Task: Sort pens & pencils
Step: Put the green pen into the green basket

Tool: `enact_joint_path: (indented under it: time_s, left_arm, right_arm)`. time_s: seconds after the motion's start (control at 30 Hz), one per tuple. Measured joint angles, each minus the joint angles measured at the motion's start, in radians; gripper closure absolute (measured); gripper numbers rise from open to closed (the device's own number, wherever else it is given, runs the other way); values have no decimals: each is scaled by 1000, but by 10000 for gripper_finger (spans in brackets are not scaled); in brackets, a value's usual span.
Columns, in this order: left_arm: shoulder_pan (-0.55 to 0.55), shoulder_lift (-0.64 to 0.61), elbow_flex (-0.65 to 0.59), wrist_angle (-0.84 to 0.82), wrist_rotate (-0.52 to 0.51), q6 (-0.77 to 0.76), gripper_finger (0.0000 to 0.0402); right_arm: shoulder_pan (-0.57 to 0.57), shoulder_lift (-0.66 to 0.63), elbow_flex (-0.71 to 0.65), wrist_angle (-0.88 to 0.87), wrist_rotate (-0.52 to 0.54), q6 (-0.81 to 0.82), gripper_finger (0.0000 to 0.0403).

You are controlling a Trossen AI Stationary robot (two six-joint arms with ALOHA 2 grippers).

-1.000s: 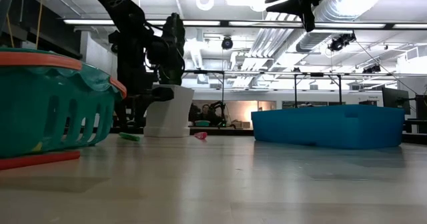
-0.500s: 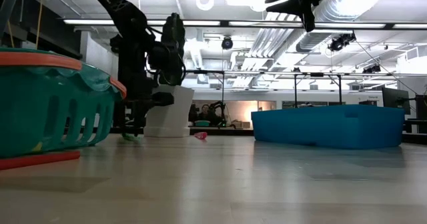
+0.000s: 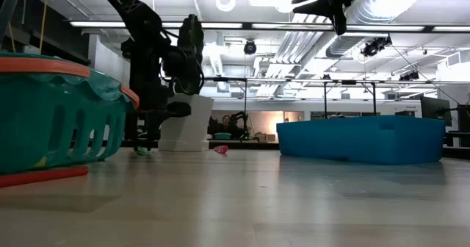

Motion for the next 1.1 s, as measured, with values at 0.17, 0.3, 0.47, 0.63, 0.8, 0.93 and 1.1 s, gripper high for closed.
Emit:
enact_joint_path:
  time_s: [0.17, 0.3, 0.47, 0.63, 0.8, 0.93, 1.1]
  left_arm:
    - [0, 0, 0, -8, 0, 0, 303]
    - [0, 0, 0, -11, 0, 0, 307]
    - [0, 0, 0, -13, 0, 0, 345]
    - [0, 0, 0, -14, 2, 5, 384]
    - [0, -1, 2, -14, 3, 5, 392]
    - [0, -1, 2, -14, 3, 5, 382]
    - [0, -1, 2, -18, 1, -16, 379]
  right_arm:
    - [0, 0, 0, 0, 1, 0, 322]
    - [0, 0, 0, 0, 2, 0, 322]
    - [0, 0, 0, 0, 2, 0, 322]
    - [0, 0, 0, 0, 1, 0, 322]
    - [0, 0, 0, 0, 1, 0, 322]
    - [0, 0, 0, 0, 1, 0, 322]
    - [0, 0, 0, 0, 1, 0, 322]
